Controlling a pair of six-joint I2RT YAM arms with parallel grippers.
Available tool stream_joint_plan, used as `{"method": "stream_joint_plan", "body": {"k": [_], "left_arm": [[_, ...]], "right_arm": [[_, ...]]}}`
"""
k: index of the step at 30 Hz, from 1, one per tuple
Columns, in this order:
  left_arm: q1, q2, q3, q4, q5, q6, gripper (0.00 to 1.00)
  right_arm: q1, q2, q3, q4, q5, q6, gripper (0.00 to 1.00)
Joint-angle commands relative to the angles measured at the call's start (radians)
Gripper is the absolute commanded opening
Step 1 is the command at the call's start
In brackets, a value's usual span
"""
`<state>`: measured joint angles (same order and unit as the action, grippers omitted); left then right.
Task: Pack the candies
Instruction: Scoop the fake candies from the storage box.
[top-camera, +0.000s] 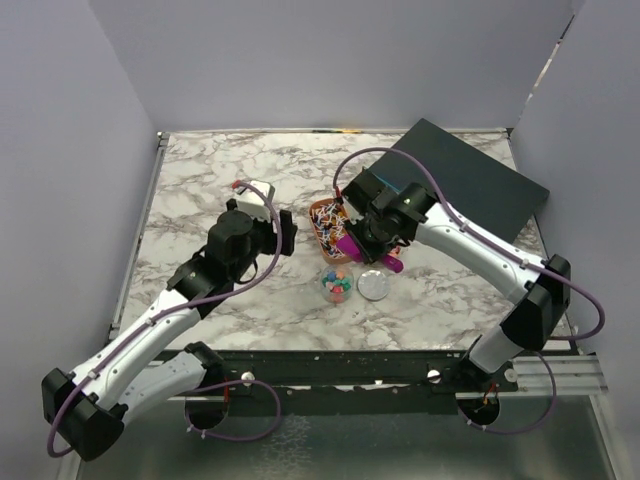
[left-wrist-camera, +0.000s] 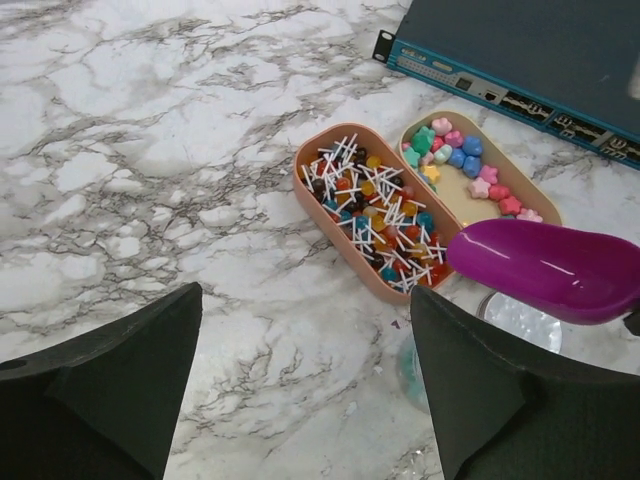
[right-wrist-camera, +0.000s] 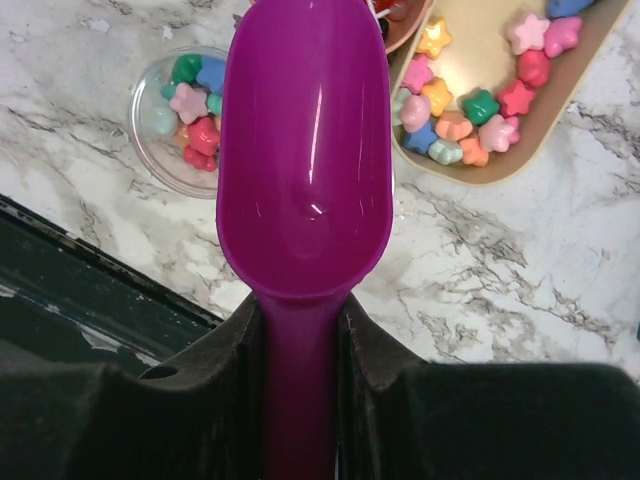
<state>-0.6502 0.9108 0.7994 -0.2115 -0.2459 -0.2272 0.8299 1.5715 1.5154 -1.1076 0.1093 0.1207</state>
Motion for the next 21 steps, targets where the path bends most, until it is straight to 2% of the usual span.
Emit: {"method": "stream_joint_plan", "body": {"k": [1, 3, 4, 10, 21], "left_arm": [[-0.001, -0.069, -0.032, -0.008, 0.058, 0.083, 0.89], [-0.002, -0.097, -0.042, -0.011, 0.067, 0.099, 0.98], [-0.002, -0.111, -0.052, -0.011, 0.068, 0.106, 0.99], [-0.003, -0.188, -0.087, -0.004, 0.06, 0.097, 0.99], [-0.004, -0.237, -0.095, -0.004, 0.053, 0.085, 0.99]], "right_arm": [[-0.019, 0.078, 0.088, -0.101, -0.091, 0.006, 0.01], [-0.026, 0.115, 0.124, -0.126, -0.101, 0.019, 0.01], [-0.034, 0.13, 0.141, -0.137, -0.116, 0.023, 0.01], [-0.067, 0.205, 0.219, -0.202, -0.169, 0.036, 0.02], [-0.099, 0.322, 0.302, -0.232, -0.159, 0.056, 0.01]]}}
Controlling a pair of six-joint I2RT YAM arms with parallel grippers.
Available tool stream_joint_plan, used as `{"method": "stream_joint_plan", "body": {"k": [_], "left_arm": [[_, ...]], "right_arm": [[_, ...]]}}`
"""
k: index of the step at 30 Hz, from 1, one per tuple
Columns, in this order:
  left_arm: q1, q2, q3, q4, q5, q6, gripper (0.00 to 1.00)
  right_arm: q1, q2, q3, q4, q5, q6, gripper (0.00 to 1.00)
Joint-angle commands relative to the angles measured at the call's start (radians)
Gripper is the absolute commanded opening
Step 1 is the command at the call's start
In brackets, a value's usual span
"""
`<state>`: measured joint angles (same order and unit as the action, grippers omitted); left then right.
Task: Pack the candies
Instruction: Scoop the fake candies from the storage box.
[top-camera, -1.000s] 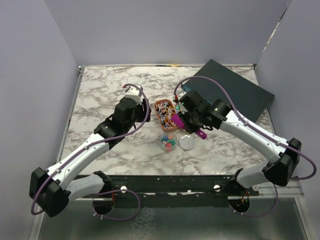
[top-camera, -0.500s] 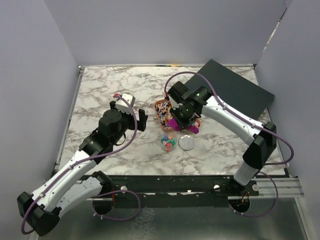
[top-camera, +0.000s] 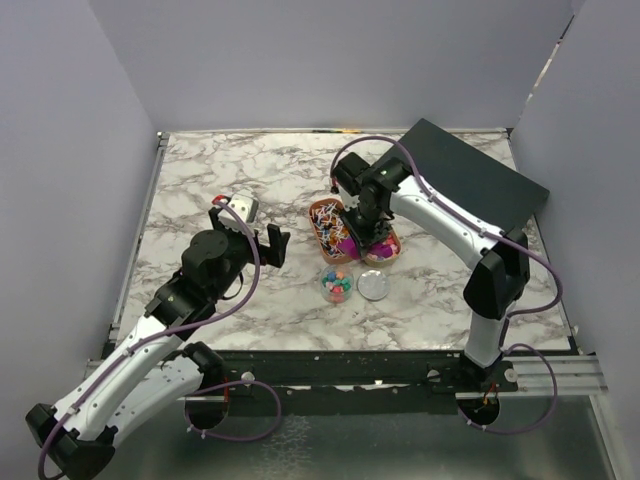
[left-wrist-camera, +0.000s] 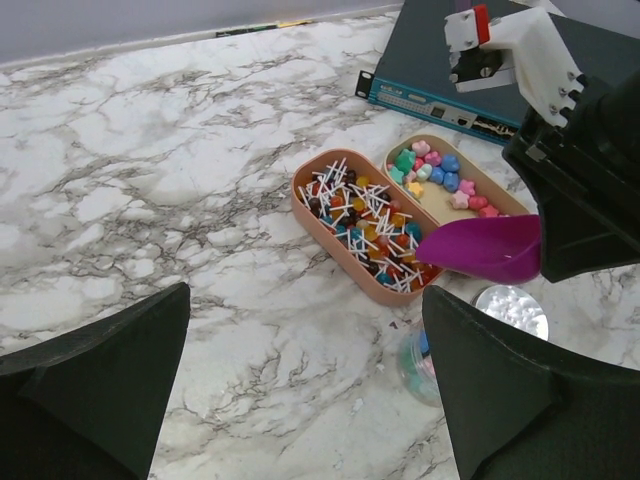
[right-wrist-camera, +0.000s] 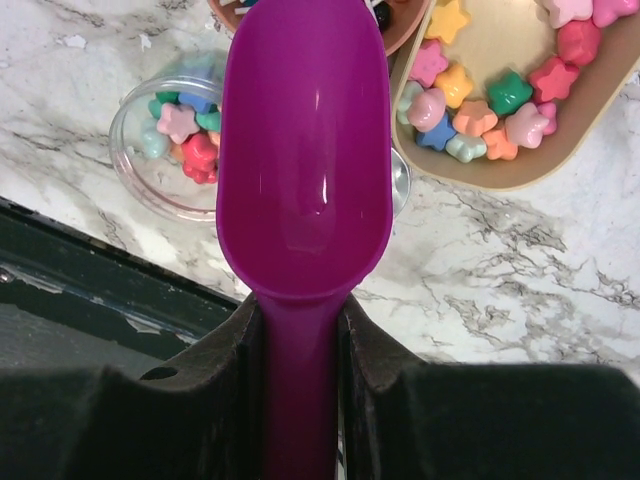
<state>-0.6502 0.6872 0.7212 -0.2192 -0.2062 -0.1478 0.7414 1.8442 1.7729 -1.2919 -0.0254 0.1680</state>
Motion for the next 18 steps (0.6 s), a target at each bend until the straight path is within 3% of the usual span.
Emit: {"method": "stream_joint_plan", "body": {"k": [1, 18], "left_arm": [[-0.004, -0.016, -0.017, 0.004, 0.012, 0.007, 0.99], [-0.005, -0.029, -0.019, 0.003, 0.001, 0.008, 0.99]], "right_arm": [[-0.013, 0.061, 0.054, -0.055, -0.023, 0.005, 0.01], [-0.054, 0.216, 0.151, -0.058, -0.047, -0.021, 0.01]]}}
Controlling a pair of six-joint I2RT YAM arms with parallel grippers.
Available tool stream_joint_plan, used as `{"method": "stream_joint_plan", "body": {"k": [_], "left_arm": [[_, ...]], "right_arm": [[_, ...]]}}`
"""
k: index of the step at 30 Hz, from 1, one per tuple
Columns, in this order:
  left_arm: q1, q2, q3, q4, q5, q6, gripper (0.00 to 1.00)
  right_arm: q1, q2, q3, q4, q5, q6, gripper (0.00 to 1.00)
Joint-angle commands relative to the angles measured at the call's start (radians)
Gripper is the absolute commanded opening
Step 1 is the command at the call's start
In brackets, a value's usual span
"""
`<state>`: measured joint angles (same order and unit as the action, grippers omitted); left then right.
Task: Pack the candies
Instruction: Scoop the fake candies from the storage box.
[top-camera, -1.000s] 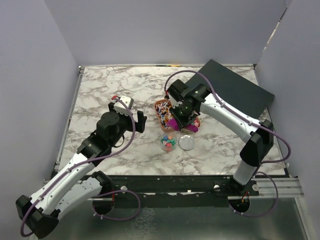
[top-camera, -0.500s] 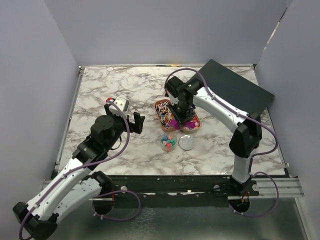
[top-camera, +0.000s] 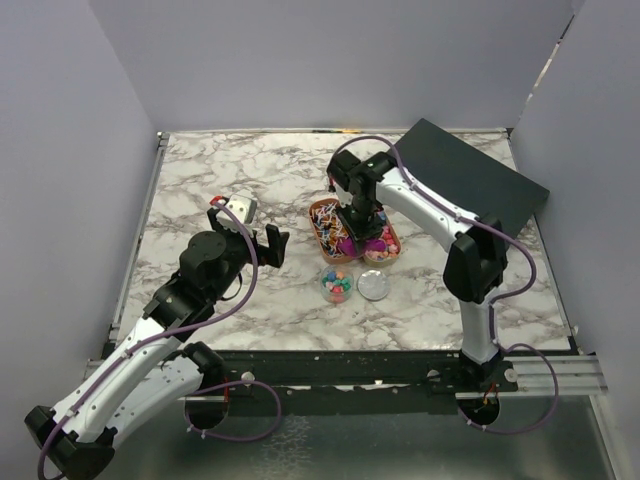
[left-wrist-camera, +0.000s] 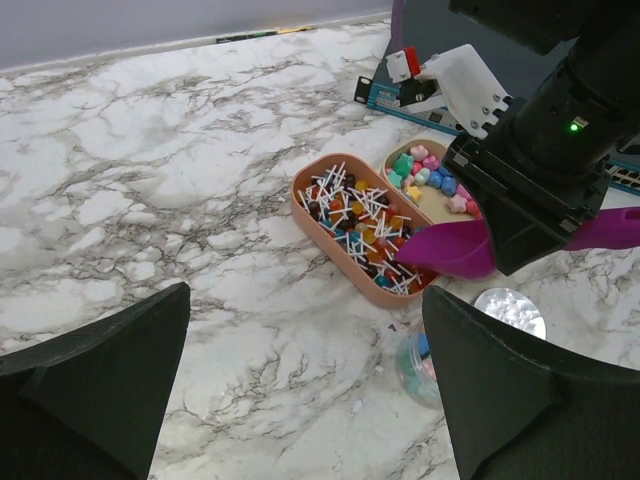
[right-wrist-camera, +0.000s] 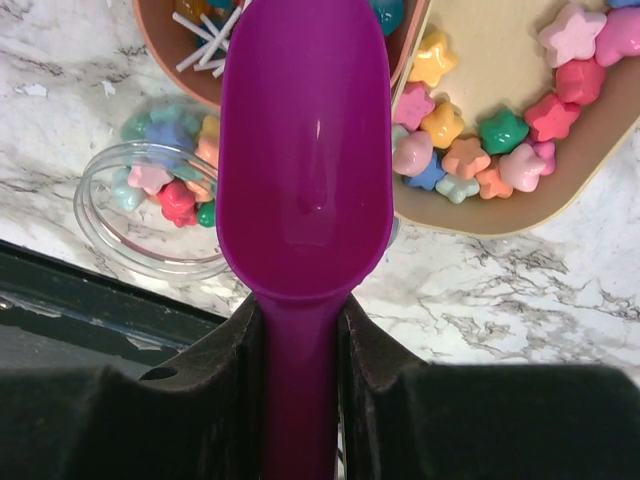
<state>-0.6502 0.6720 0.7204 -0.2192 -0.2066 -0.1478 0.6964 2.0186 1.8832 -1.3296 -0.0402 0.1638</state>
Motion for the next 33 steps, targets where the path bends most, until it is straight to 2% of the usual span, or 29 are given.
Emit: {"method": "stream_joint_plan", "body": {"k": [1, 16, 33], "left_arm": [[-0.005, -0.014, -0.019, 0.003, 0.001, 0.009, 0.99], [-0.004, -0.016, -0.018, 0.001, -0.015, 0.011, 0.99], [-0.004, 0.006, -0.02, 0.001, -0.032, 0.013, 0.99]], "right_arm": [[-0.009, 0.051, 0.046, -0.019, -0.038, -0.018, 0.01], [-0.009, 0.164, 0.134, 0.024, -0.02, 0.003, 0.01], [-0.01, 0.163, -0.025, 0.269, 0.014, 0.065, 0.01]]}}
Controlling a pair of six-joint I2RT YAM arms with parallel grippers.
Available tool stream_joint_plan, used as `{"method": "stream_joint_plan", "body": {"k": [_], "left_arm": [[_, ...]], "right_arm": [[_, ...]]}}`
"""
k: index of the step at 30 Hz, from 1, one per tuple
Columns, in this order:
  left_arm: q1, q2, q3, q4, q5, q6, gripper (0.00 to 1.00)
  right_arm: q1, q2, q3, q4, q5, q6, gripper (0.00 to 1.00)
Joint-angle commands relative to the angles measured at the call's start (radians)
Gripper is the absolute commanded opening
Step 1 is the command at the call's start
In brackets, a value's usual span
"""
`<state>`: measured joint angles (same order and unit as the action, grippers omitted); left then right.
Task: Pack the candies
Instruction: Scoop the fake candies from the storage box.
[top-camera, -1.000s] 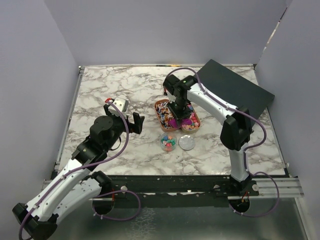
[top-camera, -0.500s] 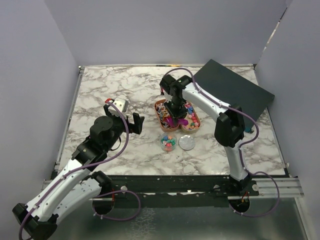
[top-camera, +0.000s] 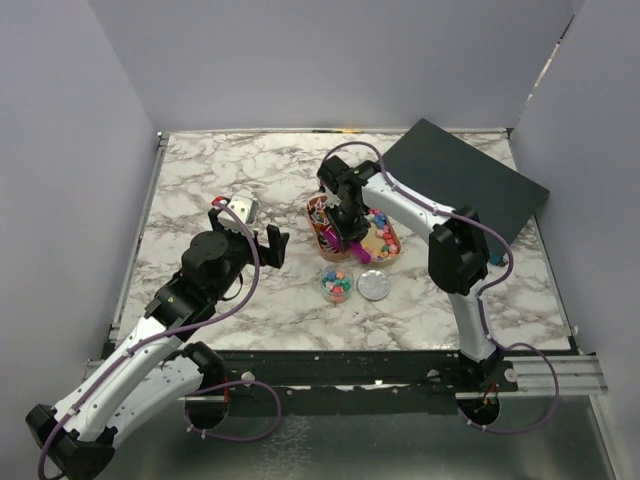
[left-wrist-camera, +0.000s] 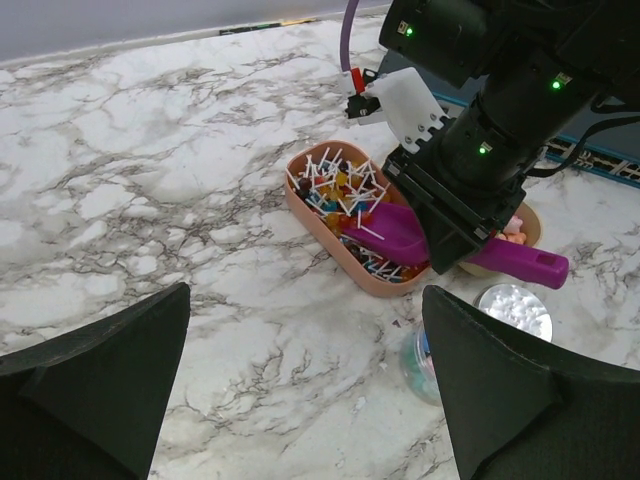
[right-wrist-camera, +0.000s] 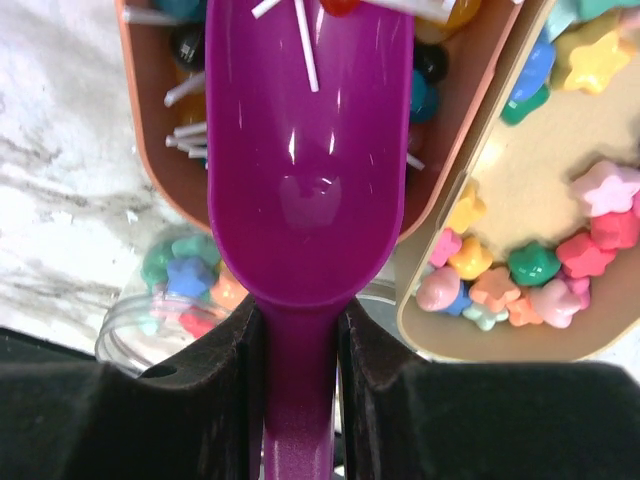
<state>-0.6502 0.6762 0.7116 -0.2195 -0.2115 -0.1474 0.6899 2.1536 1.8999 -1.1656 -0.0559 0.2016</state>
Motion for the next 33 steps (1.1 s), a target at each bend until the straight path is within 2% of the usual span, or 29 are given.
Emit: {"method": "stream_joint_plan", "body": {"k": [1, 21, 33], "left_arm": [[-0.004, 0.003, -0.011, 0.002, -0.028, 0.013, 0.99], [-0.004, 0.014, -0.013, 0.001, -0.045, 0.016, 0.99], [-0.004, 0.035, -0.011, 0.001, -0.058, 0.021, 0.99]], "right_arm": [[-0.004, 0.025, -0.054, 0.12, 0.033, 0.032, 0.01], [-0.003, -0.002, -0.178, 0.3, 0.078, 0.065, 0.01], [-0.004, -0.105, -0.299, 0.395, 0.1, 0.061, 0.01]]}}
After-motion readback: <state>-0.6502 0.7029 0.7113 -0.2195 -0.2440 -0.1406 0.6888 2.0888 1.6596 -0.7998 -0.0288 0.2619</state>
